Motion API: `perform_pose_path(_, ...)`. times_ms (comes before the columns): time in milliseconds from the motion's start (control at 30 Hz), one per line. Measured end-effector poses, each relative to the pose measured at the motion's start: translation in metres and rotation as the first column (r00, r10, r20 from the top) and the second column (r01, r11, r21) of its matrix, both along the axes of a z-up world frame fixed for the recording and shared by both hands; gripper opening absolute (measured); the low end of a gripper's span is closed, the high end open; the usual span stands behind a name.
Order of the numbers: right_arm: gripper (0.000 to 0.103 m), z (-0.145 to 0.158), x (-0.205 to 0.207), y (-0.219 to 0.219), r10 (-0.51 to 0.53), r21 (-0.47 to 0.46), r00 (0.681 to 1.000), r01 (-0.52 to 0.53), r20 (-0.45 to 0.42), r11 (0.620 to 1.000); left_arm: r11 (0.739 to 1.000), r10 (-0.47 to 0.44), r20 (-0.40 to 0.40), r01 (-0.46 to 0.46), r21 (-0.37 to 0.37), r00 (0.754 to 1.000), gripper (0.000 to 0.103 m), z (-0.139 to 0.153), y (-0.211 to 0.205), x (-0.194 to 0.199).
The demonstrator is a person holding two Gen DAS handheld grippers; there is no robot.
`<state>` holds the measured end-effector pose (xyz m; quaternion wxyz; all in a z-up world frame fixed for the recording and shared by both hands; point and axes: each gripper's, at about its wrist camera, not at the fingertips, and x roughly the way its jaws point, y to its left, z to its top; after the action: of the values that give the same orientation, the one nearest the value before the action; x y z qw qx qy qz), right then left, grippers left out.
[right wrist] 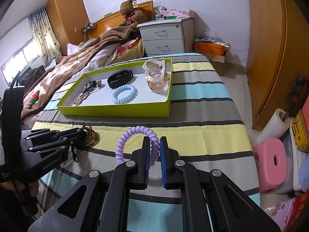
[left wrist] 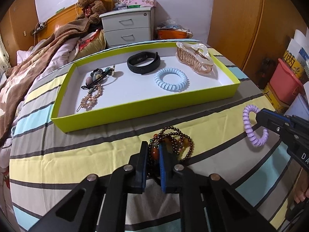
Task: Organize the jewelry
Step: 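Carry the purple coil and beaded bracelet over the green tray with both grippers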
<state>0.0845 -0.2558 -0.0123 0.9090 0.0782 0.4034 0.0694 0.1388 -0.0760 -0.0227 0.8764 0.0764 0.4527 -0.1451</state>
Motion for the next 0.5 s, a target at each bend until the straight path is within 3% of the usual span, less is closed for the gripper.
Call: perform_pose_path(500, 0.01, 0.007, -0.005, 0.004, 0.004, 0.003, 1.0, -0.004, 0.023, 1.0, 0.998, 0.033, 0.041, -0.031, -0.055, 0.999, 0.011, 0.016, 0.013, -0.008)
